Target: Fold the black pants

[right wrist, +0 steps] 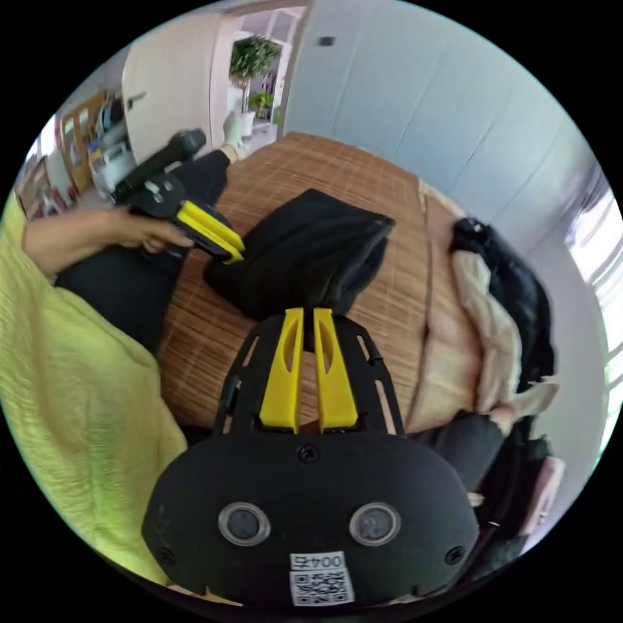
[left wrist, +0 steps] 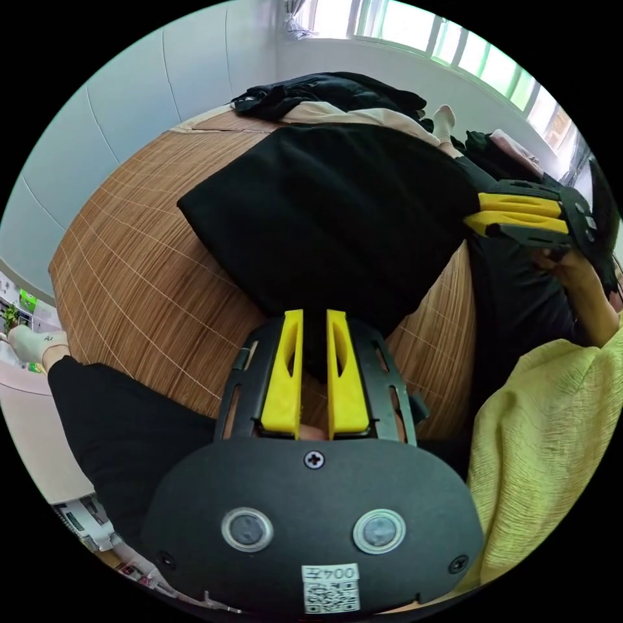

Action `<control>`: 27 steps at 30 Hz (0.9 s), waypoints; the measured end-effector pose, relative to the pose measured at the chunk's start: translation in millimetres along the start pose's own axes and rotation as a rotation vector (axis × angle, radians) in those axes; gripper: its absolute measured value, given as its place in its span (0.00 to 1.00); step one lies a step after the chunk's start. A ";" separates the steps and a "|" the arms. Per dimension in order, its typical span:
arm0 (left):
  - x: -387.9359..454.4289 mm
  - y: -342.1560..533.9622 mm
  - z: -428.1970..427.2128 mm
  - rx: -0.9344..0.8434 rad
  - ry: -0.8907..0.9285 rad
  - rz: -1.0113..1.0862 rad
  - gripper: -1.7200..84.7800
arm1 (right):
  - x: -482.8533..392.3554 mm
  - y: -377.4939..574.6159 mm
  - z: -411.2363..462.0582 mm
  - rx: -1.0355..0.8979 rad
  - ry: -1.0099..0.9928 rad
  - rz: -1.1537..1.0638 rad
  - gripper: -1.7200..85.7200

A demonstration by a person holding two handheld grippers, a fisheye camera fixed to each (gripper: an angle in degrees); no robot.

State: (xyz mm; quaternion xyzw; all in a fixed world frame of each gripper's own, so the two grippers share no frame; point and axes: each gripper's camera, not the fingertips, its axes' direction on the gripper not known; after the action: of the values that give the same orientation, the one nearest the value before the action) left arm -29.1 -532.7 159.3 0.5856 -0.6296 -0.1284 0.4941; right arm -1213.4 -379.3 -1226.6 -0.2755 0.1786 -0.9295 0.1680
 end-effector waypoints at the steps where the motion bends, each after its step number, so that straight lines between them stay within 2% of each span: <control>1: 1.3 -0.4 2.6 -0.005 0.025 0.012 0.08 | -0.6 2.4 5.4 -0.041 0.109 0.000 0.05; 3: 7.6 -3.0 8.2 -0.009 0.072 0.033 0.07 | 24.6 14.9 29.1 -0.120 0.098 0.159 0.04; 4: 14.5 -4.2 11.4 -0.018 0.038 0.046 0.07 | 33.7 23.1 44.2 -0.174 0.091 0.237 0.04; 6: 22.7 -3.0 14.8 -0.034 -0.050 0.074 0.07 | 14.1 16.5 33.5 -0.140 0.095 0.211 0.03; 7: 22.7 -0.8 16.0 -0.038 -0.071 0.073 0.07 | -12.1 9.0 14.3 -0.056 0.090 0.100 0.03; 9: 16.6 1.6 16.0 -0.022 -0.022 0.046 0.07 | -23.9 7.7 2.9 -0.035 0.158 0.048 0.03; 10: 15.1 1.5 16.3 -0.017 0.001 0.043 0.07 | -1.3 14.9 14.9 -0.097 0.142 0.149 0.04; 11: 15.5 0.5 17.2 -0.006 0.026 0.048 0.07 | 25.0 26.9 37.5 -0.183 0.032 0.261 0.04; 13: 22.3 0.2 17.0 0.004 -0.008 0.084 0.08 | 35.6 36.0 52.5 -0.215 -0.074 0.321 0.06; 18: 16.5 11.4 -13.9 0.028 0.043 0.044 0.13 | 36.4 43.5 21.4 -0.120 -0.157 0.362 0.10; 22: 26.4 21.3 -22.7 -0.034 0.030 0.073 0.15 | 45.4 68.3 -5.8 0.021 -0.180 0.478 0.11; 27: 46.7 13.0 7.7 -0.146 0.018 0.064 0.14 | 18.5 60.7 -6.5 0.036 -0.154 0.418 0.11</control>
State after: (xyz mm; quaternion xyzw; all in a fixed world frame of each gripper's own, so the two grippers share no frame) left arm -34.8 -572.6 187.3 0.5287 -0.6324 -0.1529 0.5451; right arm -1218.7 -438.8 -1249.1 -0.2995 0.2017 -0.8538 0.3751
